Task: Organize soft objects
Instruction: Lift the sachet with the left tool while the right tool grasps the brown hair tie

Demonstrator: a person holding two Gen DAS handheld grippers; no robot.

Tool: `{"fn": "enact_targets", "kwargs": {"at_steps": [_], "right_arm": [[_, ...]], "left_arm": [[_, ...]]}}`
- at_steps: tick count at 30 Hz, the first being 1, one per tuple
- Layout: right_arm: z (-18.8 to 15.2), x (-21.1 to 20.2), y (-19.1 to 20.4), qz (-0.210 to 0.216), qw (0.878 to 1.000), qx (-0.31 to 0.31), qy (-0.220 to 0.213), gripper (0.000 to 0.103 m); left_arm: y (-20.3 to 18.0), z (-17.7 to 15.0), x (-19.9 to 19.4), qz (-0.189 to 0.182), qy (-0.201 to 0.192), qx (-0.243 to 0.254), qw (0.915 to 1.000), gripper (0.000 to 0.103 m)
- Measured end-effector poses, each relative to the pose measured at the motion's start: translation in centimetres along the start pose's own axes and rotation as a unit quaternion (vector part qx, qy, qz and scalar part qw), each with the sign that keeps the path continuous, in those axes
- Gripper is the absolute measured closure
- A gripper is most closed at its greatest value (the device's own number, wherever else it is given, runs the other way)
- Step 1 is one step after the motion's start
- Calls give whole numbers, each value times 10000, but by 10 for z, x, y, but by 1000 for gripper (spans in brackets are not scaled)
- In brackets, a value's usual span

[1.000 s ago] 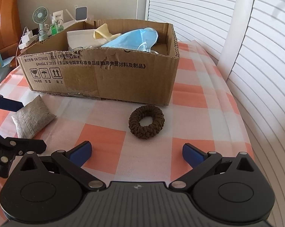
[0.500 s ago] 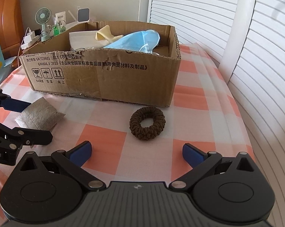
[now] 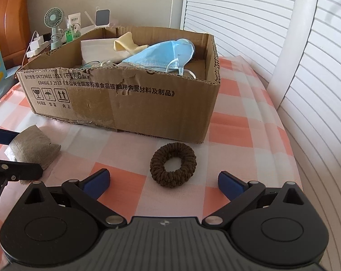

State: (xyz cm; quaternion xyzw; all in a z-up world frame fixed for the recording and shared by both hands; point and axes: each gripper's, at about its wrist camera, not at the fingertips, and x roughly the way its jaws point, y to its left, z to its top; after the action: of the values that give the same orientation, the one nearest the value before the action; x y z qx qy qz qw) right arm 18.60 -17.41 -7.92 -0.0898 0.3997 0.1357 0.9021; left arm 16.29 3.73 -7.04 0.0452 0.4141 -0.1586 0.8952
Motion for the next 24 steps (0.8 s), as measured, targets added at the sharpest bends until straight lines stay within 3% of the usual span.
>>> {"fn": "enact_targets", "kwargs": {"at_steps": [3,9,11,20,24], "right_arm": [[5,3,-4,-34,9999,66,-70,10],[7,0,-3,-139,9998,31,-168,39],[8,0,-2,-153,9996,43,-213,53],[9,0,-1,-139,9997,42,-197,55],[9,-2,0,-92,9998,6,-183,57]], "left_arm": [[1,0,1,7,6,-21,10000,42],[2,-1,1,23,-1,-42,10000,39],[2,-1,1,45,2,-44,10000,39],[3,2,7,165,-29,-146,9998,37],[2,3,9,203,-32,-154,9997,43]]}}
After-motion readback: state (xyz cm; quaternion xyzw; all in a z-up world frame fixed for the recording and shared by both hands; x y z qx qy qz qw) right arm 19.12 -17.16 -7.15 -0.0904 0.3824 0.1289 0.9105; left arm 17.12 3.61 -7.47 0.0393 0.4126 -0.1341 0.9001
